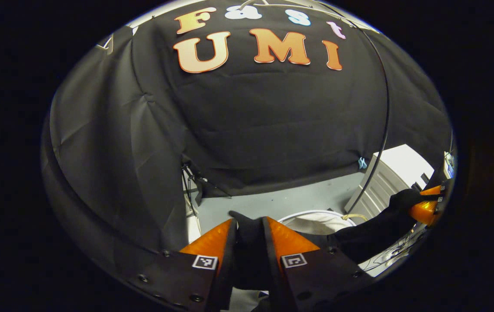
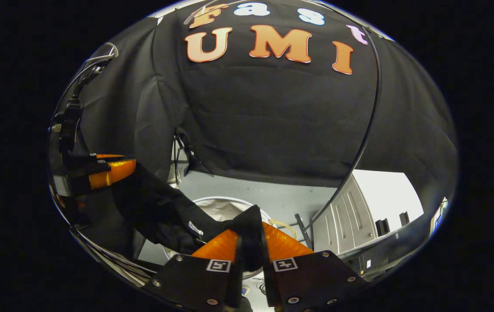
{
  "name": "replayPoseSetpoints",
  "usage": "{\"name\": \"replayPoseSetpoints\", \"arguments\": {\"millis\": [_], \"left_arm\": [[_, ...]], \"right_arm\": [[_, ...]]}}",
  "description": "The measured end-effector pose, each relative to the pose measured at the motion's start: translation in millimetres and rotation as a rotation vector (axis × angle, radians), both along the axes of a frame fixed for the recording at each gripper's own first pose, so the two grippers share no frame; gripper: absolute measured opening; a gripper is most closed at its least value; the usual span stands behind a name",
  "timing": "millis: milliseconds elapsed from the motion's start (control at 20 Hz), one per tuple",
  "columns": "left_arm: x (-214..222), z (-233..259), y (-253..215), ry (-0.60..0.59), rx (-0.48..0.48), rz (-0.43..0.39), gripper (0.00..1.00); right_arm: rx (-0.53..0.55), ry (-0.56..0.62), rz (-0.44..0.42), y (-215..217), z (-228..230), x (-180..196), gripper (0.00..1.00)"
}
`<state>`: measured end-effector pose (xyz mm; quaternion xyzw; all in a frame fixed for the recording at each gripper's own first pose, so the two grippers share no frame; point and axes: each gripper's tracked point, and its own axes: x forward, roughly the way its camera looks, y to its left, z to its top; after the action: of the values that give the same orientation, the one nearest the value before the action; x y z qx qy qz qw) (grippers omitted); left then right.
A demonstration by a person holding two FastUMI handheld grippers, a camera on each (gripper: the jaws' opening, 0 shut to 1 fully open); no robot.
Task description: Grasp the clothes on the hanger with both hands and then place them into the laundry hamper below.
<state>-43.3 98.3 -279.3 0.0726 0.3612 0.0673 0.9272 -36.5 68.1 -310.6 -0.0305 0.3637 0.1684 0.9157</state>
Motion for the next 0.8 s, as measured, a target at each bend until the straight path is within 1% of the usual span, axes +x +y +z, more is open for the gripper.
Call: {"name": "replayPoseSetpoints", "arguments": {"millis": [50, 100, 200, 300, 350, 400, 550, 800], "left_arm": [[-0.6, 0.9, 0.2, -0.002, 0.002, -0.001, 0.46], [0.1, 2.2, -0.2, -0.001, 0.000, -0.001, 0.64], [1.5, 1.8, -6.2, -0.005, -0.017, -0.015, 0.99], [0.9, 3.5, -7.6, -0.005, -0.018, -0.027, 0.98], [-0.1, 6.2, -8.7, -0.016, -0.020, -0.030, 0.98], [2.0, 11.9, -10.2, -0.037, -0.034, -0.035, 0.98], [1.4, 22.5, -7.7, -0.066, -0.047, -0.029, 0.98], [2.3, 32.1, -9.3, -0.092, -0.053, -0.026, 0.98]], "right_arm": [[0.004, 0.020, 0.013, 3.4, -4.3, -6.8, 0.23], [0.016, 0.019, 0.018, 8.7, -3.9, -8.5, 0.25], [0.031, 0.013, 0.024, 13.1, -1.5, -6.5, 0.43], [0.022, 0.011, 0.022, 11.4, -1.1, -6.1, 0.63], [0.023, 0.010, 0.019, 10.2, -0.6, -5.7, 0.65], [0.025, 0.011, 0.014, 9.6, -1.7, -5.5, 0.72], [0.036, 0.006, 0.000, 4.6, 2.5, -4.3, 0.78], [0.041, 0.005, -0.011, -0.6, 5.4, -6.0, 0.80]]}}
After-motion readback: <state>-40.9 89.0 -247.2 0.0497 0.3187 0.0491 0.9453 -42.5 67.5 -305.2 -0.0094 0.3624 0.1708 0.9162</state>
